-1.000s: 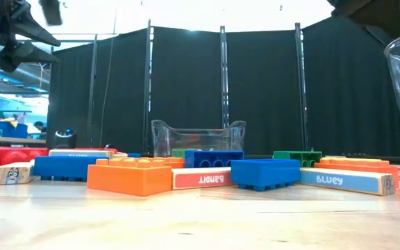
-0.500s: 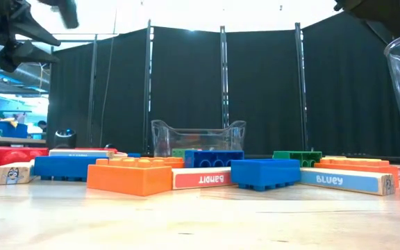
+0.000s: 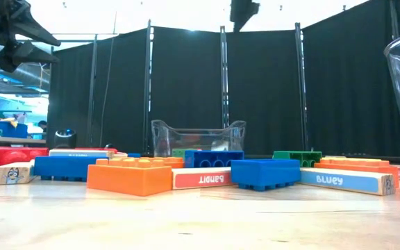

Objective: Sort blocks by size
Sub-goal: Put the white block into the bottom left transparent bin

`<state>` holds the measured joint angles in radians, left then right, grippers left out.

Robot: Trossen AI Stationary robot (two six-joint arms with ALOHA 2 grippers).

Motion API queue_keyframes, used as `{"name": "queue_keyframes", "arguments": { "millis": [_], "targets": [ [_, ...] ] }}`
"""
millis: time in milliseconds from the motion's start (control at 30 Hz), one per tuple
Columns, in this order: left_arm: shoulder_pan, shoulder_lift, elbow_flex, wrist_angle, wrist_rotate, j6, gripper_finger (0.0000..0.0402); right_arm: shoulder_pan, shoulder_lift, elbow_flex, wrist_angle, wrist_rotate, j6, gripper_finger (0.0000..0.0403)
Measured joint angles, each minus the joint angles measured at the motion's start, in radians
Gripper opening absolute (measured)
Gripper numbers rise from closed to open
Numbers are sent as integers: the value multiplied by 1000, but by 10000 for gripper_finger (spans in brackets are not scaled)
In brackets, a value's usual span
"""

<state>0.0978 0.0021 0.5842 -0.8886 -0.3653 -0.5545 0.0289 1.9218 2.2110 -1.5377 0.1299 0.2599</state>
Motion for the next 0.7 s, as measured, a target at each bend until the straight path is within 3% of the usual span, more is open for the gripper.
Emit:
{"name": "queue_keyframes", "arguments": {
  "millis": [133, 233, 333, 467, 700],
  "targets": [
    [0, 0, 0, 0, 0, 0, 245, -1, -194, -250, -39, 242, 283, 236],
    [0, 0, 0, -2, -2, 1, 245, -7, -354, -524, 84, 284, 579, 232],
    [0, 0, 0, -1, -2, 1, 245, -5, -485, -742, 127, 242, 836, 231],
    [0, 0, 0, 0, -2, 1, 245, 13, -543, -985, 198, 217, 1131, 232],
    [0, 0, 0, 0, -2, 1, 245, 32, -483, -1204, 494, 84, 1276, 232]
  ]
}}
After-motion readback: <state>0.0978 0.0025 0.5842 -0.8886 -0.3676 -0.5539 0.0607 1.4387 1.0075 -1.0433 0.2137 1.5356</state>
